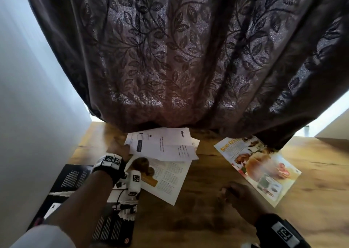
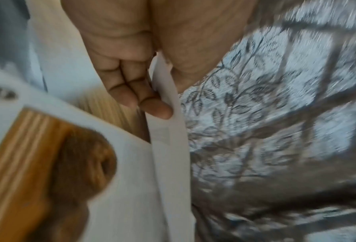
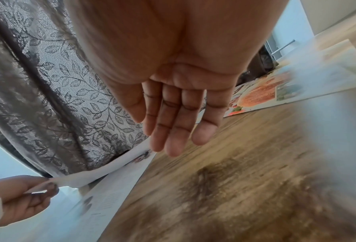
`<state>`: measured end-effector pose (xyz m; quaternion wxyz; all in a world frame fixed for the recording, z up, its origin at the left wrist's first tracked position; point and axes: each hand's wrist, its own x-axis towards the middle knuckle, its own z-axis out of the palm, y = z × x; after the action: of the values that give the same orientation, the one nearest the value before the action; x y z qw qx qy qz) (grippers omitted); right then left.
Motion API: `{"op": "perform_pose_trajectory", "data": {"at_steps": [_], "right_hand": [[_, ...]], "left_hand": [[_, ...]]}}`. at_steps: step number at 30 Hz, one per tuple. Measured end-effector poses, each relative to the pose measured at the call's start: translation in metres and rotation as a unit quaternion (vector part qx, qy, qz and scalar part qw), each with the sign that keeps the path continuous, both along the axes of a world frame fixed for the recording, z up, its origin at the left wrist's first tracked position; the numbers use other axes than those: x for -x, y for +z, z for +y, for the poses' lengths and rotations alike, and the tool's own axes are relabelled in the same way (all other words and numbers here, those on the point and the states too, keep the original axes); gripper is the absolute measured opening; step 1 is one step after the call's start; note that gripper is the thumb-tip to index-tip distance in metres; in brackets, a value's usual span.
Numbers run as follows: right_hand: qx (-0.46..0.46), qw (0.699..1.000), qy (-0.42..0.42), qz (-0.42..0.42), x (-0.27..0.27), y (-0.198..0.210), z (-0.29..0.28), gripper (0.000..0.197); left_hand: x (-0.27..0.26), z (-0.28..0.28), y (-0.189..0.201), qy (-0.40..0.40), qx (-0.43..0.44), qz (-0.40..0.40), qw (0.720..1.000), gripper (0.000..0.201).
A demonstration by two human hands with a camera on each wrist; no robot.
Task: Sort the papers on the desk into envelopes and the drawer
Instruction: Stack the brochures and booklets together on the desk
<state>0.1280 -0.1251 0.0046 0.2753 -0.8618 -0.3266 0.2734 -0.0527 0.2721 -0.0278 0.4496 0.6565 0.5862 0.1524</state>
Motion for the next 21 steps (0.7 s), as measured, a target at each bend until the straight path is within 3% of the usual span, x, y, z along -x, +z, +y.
{"op": "perform_pose_trajectory", "data": {"at_steps": [2,4,6,9,11,13,16,17,19,21], "right_hand": [[-0.024,0.999,-0.002,0.038,-0.001,-0.004,0.003,0.026],[-0.051,0.995,-0.019,0.079,0.000,-0.003,0.008,0.031],[-0.088,0.983,-0.052,0.152,-0.001,-0.003,0.012,0.039],[-0.126,0.946,-0.138,0.265,-0.006,-0.014,0.023,0.043],[-0.111,0.949,-0.135,0.264,-0.021,-0.026,0.020,0.052],[-0.152,0.900,-0.201,0.356,-0.031,-0.035,0.017,0.058],[-0.204,0.868,-0.244,0.381,-0.038,-0.040,0.009,0.031],[-0.208,0.859,-0.262,0.388,-0.045,-0.043,0.001,0.035],[-0.209,0.874,-0.239,0.368,-0.055,-0.052,-0.012,0.041],[-0.175,0.911,-0.219,0.303,-0.068,-0.054,-0.032,0.051]], "left_hand": [[0.002,-0.023,0.005,-0.017,0.070,-0.087,0.994,0.044],[0.002,-0.068,0.023,-0.025,0.108,-0.168,0.980,0.024],[-0.004,-0.121,0.037,-0.082,0.130,-0.201,0.967,0.017],[-0.012,-0.180,0.042,-0.199,0.141,-0.196,0.950,0.018],[-0.020,-0.215,0.035,-0.273,0.110,-0.163,0.942,0.018],[-0.027,-0.248,0.031,-0.322,0.066,-0.143,0.933,0.019],[-0.033,-0.282,0.031,-0.394,0.053,-0.130,0.908,0.017],[-0.036,-0.290,0.030,-0.415,0.055,-0.122,0.900,0.016],[-0.036,-0.294,0.028,-0.408,0.048,-0.104,0.906,0.019],[-0.036,-0.294,0.028,-0.312,0.002,-0.101,0.945,0.027]]}}
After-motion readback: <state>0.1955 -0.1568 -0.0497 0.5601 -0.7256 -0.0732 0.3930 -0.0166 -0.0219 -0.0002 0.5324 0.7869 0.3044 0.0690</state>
